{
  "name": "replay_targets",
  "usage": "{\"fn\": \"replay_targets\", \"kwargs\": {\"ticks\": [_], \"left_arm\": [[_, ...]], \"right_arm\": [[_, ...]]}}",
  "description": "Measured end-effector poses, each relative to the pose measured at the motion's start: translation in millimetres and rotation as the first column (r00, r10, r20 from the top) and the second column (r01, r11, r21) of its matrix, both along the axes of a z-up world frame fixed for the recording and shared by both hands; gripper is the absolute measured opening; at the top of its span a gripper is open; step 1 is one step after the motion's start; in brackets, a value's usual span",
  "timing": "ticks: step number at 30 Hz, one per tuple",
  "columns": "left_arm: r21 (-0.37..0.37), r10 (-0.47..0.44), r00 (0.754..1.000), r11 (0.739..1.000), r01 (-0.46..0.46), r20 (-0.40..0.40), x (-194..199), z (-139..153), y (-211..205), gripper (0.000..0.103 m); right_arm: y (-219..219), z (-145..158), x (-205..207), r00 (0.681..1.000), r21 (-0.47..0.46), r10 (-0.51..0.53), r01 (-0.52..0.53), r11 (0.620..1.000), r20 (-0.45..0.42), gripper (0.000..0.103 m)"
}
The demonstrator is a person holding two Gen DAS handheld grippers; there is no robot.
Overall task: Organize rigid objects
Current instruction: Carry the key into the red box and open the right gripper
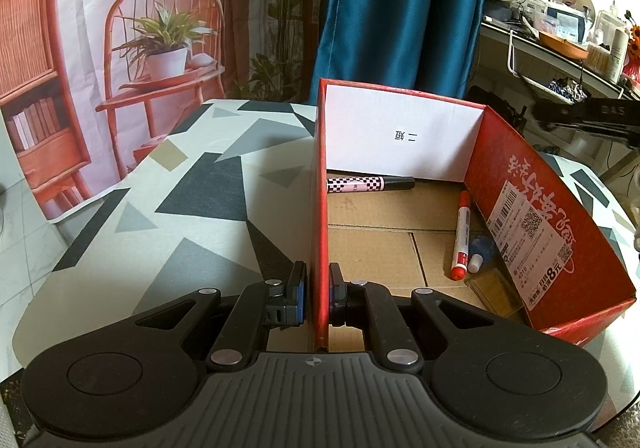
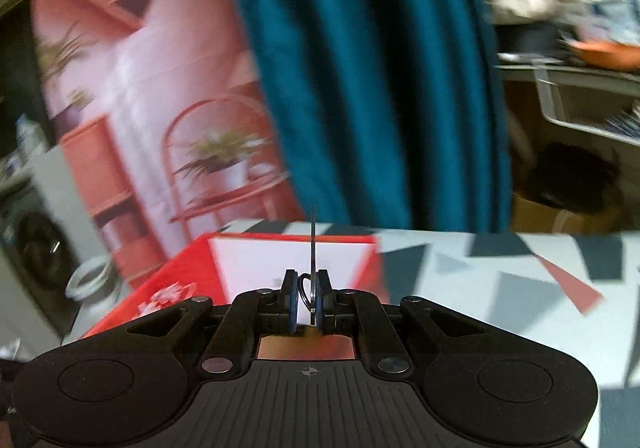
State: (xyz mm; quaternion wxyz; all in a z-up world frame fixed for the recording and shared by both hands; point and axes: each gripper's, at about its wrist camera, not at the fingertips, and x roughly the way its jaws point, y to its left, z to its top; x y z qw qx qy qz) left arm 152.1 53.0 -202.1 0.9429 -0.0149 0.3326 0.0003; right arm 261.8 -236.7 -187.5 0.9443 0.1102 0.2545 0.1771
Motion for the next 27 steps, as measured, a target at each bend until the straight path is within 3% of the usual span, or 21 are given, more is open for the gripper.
{"fn": "replay_targets", "kwargs": {"ticks": [6,17,21,24,26,27], "left_arm": [[0.000,0.000,1.000,1.000,0.000,0.000,0.3,0.0,0.1,0.011],[0.000,0.000,1.000,1.000,0.000,0.001,0.4,0.1,-1.4,0.011],[0.001,0.001,1.000,1.000,-0.001,0.001,1.0,0.2,-1.8,0.011],[0.001,0.001,1.000,1.000,-0.001,0.002,1.1,0.2,-1.7,0.011],[0.002,0.001,1.000,1.000,-0.001,0.002,1.2,0.1,-2.0,0.011],[0.002,0.001,1.000,1.000,-0.001,0.002,1.1,0.1,-1.7,0.011]], "right_arm": [[41.2,-7.9,22.4,0.988,-0.127,0.137,-0.146,0.981,-0.075,0.008],[64.8,-25.6,26.5,0.973,-0.341,0.196,-0.228,0.912,-0.124,0.008],[59.6,-24.7,25.1,0.976,-0.328,0.195,-0.217,0.920,-0.098,0.019],[51.2,-19.4,20.7,0.985,-0.306,0.172,-0.174,0.936,-0.036,0.022],[43.5,-13.6,15.7,0.990,-0.295,0.139,-0.130,0.946,0.012,0.030],[40.1,-11.5,13.0,0.992,-0.294,0.119,-0.103,0.950,0.037,0.041]]}}
